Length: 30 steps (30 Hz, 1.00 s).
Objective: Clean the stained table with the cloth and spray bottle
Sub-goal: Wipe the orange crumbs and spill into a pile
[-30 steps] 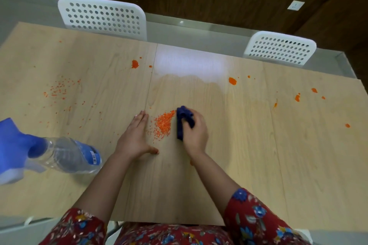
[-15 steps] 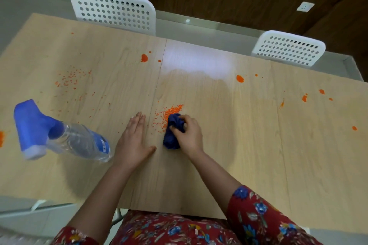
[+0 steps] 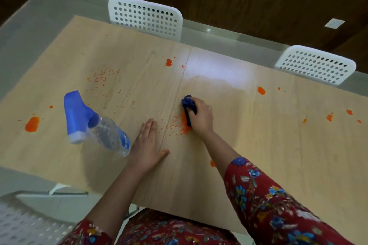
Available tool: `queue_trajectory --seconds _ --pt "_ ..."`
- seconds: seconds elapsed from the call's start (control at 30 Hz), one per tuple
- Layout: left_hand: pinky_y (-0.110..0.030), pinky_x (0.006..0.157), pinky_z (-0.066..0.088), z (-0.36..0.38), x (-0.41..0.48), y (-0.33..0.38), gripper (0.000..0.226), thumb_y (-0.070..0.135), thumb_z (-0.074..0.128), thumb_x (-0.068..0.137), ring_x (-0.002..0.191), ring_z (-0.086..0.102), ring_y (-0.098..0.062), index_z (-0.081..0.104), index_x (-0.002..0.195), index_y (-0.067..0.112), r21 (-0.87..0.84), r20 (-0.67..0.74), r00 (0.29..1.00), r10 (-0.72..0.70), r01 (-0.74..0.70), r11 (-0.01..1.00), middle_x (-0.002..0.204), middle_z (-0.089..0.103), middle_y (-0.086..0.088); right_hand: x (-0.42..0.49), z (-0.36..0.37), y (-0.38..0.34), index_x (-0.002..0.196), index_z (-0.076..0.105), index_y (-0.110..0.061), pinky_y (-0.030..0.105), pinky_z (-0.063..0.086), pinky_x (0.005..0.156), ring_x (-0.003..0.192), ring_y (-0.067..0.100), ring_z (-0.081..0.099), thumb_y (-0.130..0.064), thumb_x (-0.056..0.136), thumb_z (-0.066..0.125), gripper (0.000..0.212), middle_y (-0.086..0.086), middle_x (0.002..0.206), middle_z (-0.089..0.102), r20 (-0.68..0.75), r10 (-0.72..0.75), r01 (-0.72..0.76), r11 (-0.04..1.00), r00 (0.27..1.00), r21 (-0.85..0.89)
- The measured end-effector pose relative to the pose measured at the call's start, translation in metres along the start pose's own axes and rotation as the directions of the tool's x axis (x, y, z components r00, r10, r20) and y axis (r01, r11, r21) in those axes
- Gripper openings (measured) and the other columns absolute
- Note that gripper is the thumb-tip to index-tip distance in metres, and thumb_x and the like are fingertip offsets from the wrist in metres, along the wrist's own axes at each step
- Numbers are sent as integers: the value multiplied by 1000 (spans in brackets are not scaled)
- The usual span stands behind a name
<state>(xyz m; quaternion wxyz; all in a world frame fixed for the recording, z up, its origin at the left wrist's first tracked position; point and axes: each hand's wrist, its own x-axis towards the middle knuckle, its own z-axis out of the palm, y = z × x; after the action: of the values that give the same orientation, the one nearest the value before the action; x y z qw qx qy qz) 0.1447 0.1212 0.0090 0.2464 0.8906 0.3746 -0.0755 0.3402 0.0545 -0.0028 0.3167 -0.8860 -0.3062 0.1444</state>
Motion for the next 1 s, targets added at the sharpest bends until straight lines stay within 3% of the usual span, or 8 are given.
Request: queue_trajectory --seconds 0.17,0.33,0.53,0.7,0.77,0.83,0.9,1.0 --pt "-33 120 6 -2 -1 -3 109 55 65 82 148 -15 -12 -8 155 19 20 4 1000 29 -29 999 162 -14 7 -4 -1 0 125 62 -24 39 45 95 110 24 54 -17 88 55 39 -3 123 65 31 -110 102 976 993 195" --pt "-29 117 0 2 -8 -6 99 50 60 87 148 -13 -11 -6 155 20 -2 -9 998 64 -64 998 163 -8 6 21 -23 24 128 59 -23 39 45 92 115 33 51 -12 90 51 40 3 119 66 -103 153 -140 982 983 125" --pt "-26 113 -4 2 -19 -5 98 46 61 88 148 -11 -10 -6 155 20 -5 -27 998 49 -49 999 163 -7 6 50 1 -17 133 53 -26 44 41 94 119 32 42 -18 94 47 41 0 133 58 195 -74 89 993 978 -73" --pt "-27 116 0 3 -26 -10 97 46 62 88 148 -9 -10 -3 155 20 -23 -22 999 40 -41 999 163 -4 6 40 -5 -27 127 61 -19 34 43 96 113 24 52 -7 90 52 39 3 126 63 545 -277 310 950 791 33" --pt "-26 115 -2 4 -28 -10 96 44 62 88 148 -10 -10 -3 155 21 -26 -30 998 61 -61 998 163 -4 6 20 -21 -18 122 65 -14 15 42 90 109 16 58 -2 88 55 38 -1 121 65 435 -262 206 963 861 172" --pt "-24 113 -3 7 -31 -11 94 41 62 88 148 -9 -9 -2 155 21 -44 -30 995 92 -93 995 163 -3 7 -8 -38 0 120 64 -18 19 44 86 107 16 59 -9 89 57 34 -7 114 65 158 -48 6 966 986 259" --pt "-21 113 -2 11 -38 -15 92 40 61 89 148 -6 -8 -1 155 22 -62 -20 991 133 -134 989 162 -1 8 -39 -51 24 119 62 -23 29 46 84 104 18 60 -19 90 59 30 -9 106 63 -23 215 -204 952 976 228" --pt "-18 113 1 15 -52 -24 84 36 60 90 147 0 -4 9 155 21 -78 -28 978 207 -208 975 162 8 9 -73 -48 38 125 59 -22 32 46 90 108 20 58 -23 87 64 38 -2 118 62 -72 257 -245 959 964 140"
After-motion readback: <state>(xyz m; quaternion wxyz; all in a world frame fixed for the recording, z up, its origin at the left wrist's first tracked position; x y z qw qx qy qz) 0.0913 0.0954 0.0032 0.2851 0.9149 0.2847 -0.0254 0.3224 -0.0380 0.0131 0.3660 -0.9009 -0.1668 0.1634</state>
